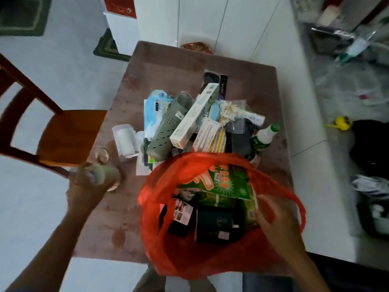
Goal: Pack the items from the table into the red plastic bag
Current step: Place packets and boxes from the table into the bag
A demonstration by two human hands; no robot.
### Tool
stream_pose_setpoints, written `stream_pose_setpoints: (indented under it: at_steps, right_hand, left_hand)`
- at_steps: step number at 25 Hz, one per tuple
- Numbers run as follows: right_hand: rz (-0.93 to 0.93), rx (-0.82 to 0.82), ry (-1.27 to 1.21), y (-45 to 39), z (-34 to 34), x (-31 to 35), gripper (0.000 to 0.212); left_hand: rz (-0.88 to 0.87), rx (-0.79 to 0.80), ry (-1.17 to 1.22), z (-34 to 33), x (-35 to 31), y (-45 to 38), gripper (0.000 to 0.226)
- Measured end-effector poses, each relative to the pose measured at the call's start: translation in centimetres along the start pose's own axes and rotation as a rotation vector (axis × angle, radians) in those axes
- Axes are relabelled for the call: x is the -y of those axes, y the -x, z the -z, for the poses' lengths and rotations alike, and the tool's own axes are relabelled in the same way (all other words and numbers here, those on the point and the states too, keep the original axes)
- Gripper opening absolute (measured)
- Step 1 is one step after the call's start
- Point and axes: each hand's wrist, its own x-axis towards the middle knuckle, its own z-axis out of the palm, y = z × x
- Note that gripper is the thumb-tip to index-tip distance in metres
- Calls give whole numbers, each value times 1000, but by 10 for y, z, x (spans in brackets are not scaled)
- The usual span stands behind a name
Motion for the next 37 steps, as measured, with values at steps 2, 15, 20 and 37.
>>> stream_pose_setpoints:
  at_steps: [2,15,20,37]
  right_hand:
    - [-205,-241,122,-5,29,-17,62]
    - [-312,57,-975,-52,158,-9,18]
    - [-407,92,-671,-56,137,-32,18]
    - [-456,250,-999,-55,143,-52,25]
  left_hand:
    - [-7,-64,140,7,23,-3,90]
    - [-603,843,369,-112,-290,208,72]
    - [-856,699,-33,-152,-300,220,69]
    - [-1179,475,-376,-220,-313,277,54]
